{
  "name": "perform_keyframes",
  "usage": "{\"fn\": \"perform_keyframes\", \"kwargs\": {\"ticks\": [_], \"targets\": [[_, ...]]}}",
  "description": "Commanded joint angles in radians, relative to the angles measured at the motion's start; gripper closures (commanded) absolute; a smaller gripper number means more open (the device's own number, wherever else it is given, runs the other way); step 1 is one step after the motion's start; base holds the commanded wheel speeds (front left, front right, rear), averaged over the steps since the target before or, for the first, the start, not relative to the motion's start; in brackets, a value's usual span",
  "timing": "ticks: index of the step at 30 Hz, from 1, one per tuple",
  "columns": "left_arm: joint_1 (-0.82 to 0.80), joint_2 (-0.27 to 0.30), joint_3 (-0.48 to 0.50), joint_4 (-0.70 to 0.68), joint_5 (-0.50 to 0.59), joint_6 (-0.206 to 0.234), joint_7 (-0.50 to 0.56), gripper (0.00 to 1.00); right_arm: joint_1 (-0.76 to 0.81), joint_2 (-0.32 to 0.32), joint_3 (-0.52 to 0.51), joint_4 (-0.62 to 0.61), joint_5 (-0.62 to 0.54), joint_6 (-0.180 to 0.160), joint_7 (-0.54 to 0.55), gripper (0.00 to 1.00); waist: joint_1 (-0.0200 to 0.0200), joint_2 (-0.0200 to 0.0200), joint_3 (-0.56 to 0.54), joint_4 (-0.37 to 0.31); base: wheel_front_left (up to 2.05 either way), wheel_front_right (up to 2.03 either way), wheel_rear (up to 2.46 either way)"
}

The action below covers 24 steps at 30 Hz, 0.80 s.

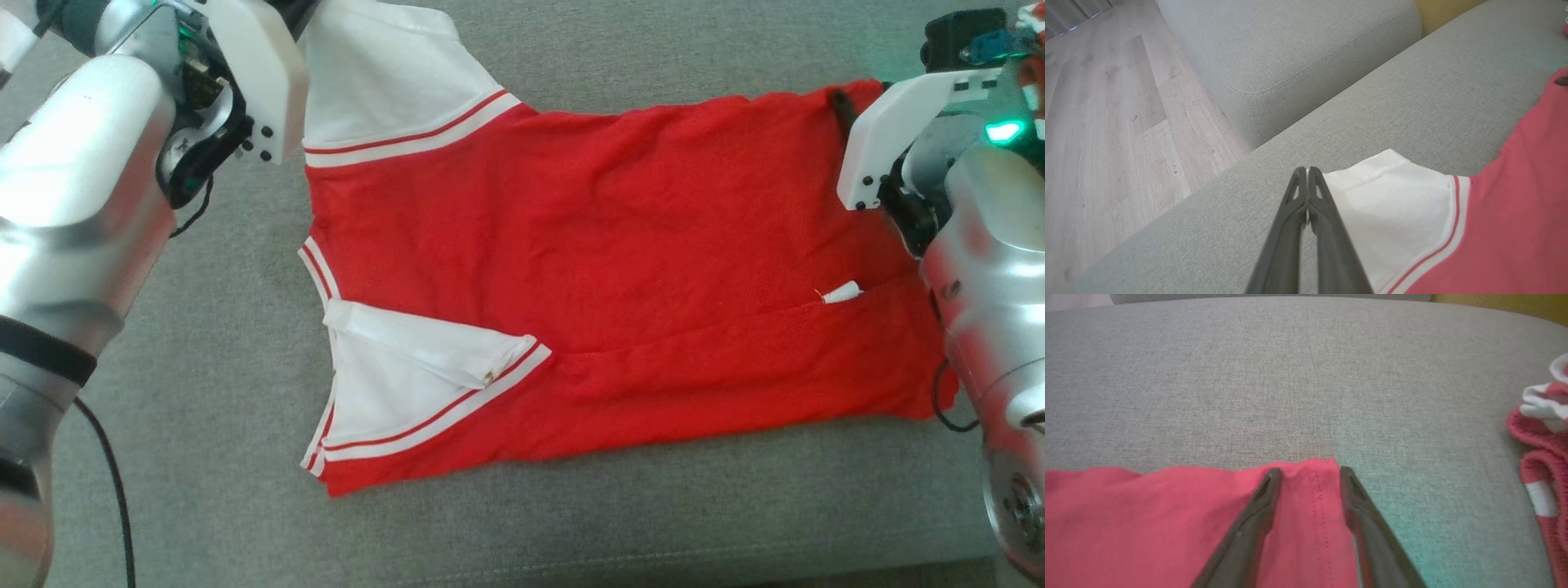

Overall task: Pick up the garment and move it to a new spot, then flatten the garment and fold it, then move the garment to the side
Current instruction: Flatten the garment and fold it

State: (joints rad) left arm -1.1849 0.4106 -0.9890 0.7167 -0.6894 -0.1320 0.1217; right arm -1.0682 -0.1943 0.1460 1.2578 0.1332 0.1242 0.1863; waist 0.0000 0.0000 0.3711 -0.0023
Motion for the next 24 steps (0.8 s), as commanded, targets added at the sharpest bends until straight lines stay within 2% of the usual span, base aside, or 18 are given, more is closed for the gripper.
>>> {"fn": "perform_keyframes", "kwargs": {"ticks": [1,2,8,17,24], "targets": [[-0.065,0.04,0.034,-0.02,-0.009,0.001,-0.008,1.0,-0.029,0.006,0.017,-0.019,-0.001,0.007,0.003,0.91,0.0,0.0,-0.001,0.003,0.0,0.0,0.0],[-0.065,0.041,0.033,-0.02,-0.01,0.001,-0.01,1.0,-0.031,0.006,0.023,-0.017,-0.004,0.007,0.0,1.0,0.0,0.0,-0.001,0.005,0.0,0.0,0.0],[-0.065,0.051,0.028,-0.015,-0.003,0.001,-0.064,1.0,-0.044,0.007,0.036,-0.01,-0.002,0.007,-0.026,1.0,0.0,0.0,-0.013,0.001,0.0,0.0,0.0],[-0.123,0.053,0.064,0.031,0.034,0.021,-0.266,1.0,-0.101,-0.024,-0.043,-0.018,0.061,0.007,-0.137,1.0,0.0,0.0,-0.018,-0.019,0.0,0.0,0.0],[-0.05,0.034,0.047,0.043,-0.03,0.01,-0.216,1.0,-0.041,-0.019,-0.038,-0.015,0.128,0.007,-0.143,1.0,0.0,0.0,-0.06,-0.011,0.0,0.0,0.0]]}}
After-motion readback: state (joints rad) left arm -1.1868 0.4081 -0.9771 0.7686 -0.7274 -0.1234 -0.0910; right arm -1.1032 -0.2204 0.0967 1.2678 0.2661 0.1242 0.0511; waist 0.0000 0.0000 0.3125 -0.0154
